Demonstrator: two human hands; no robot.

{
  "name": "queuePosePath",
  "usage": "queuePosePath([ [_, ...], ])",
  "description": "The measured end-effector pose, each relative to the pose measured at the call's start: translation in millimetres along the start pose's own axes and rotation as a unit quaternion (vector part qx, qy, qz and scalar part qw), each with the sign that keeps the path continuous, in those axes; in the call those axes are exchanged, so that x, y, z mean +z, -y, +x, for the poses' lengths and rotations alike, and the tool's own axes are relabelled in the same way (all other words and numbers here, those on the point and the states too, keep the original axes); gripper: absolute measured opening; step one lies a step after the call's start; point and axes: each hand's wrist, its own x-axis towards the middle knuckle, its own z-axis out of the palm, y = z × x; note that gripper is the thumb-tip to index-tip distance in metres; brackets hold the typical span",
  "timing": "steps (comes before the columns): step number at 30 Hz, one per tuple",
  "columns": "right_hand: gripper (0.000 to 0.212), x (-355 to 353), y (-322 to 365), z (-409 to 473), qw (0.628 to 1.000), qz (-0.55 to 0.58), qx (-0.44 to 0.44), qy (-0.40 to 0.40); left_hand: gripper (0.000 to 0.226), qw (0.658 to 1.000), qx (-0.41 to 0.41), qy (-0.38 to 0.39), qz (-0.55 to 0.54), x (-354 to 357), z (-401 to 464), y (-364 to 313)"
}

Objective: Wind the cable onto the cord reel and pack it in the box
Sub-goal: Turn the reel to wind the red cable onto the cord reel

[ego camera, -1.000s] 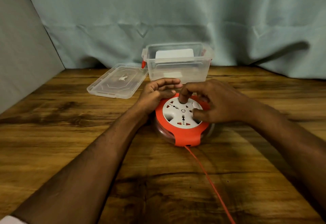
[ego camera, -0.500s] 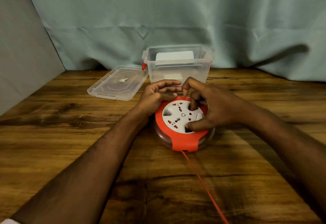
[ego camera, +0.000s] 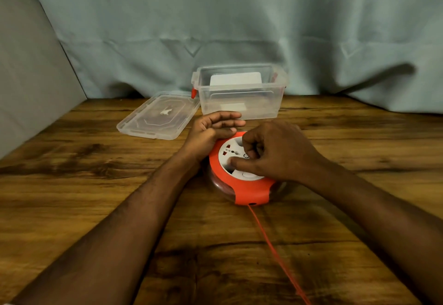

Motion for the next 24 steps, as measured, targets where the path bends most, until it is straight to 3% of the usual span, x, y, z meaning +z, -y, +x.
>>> queuePosePath([
  [3, 0.018, -11.8, -9.9, -1.3, 0.997, 0.062, -0.048, -0.005, 0.042, 1.000, -0.003, 0.003, 0.007, 0.0, -0.5, -0.9],
  [8, 0.052, -28.4, -29.8, 0.2, 0.986, 0.116, -0.059, 0.108, 0.042, 1.000, -0.005, 0.011, 0.019, 0.8, -2.3, -2.6],
  [14, 0.087, -30.7, -33.0, 1.4, 0.981, 0.102, -0.039, 0.162, 0.042, 0.999, -0.009, 0.011, 0.038, 0.5, -3.8, -3.7],
  [20, 0.094, -27.9, -36.0, 3.6, 0.972, 0.158, -0.018, 0.173, 0.042, 0.999, -0.015, 0.011, 0.028, 1.0, -2.2, -1.9],
  [24, 0.092, -32.5, -31.2, 3.6, 0.976, 0.137, -0.012, 0.167, 0.041, 0.999, -0.014, 0.011, 0.028, 1.5, -2.5, -2.4],
])
